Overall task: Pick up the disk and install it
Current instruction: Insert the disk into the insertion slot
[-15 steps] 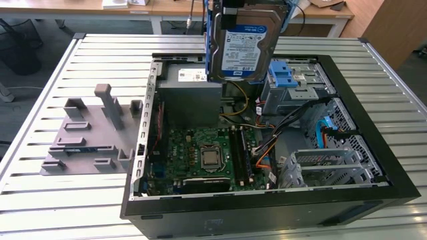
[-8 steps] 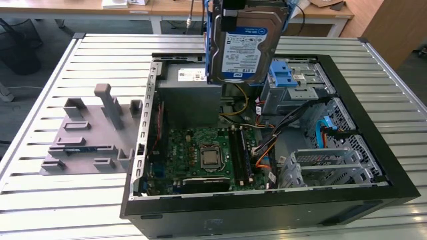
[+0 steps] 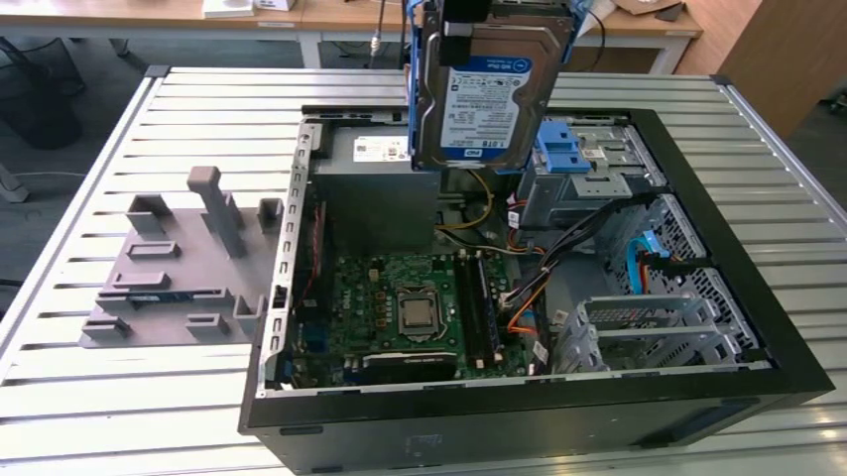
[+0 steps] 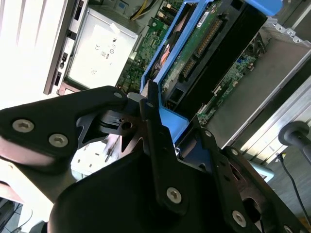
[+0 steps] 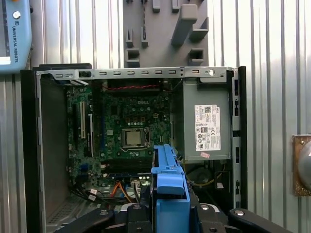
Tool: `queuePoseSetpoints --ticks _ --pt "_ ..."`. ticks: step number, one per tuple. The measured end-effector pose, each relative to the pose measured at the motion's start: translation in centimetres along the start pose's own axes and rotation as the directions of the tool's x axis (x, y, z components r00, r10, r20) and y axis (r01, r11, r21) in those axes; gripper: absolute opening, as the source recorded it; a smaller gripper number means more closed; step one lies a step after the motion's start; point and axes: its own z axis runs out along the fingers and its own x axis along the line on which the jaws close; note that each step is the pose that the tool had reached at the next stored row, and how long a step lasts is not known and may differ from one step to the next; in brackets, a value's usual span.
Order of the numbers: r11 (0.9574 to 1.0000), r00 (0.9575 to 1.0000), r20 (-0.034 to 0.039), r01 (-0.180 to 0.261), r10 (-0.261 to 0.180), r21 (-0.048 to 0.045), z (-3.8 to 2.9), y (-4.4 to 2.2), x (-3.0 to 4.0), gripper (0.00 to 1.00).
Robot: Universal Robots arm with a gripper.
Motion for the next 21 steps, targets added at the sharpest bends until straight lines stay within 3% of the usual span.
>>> queuePoseSetpoints --ticks 21 --pt "1.0 1.0 -0.0021 0.0 0.0 0.0001 0.03 -0.02 0.48 0.36"
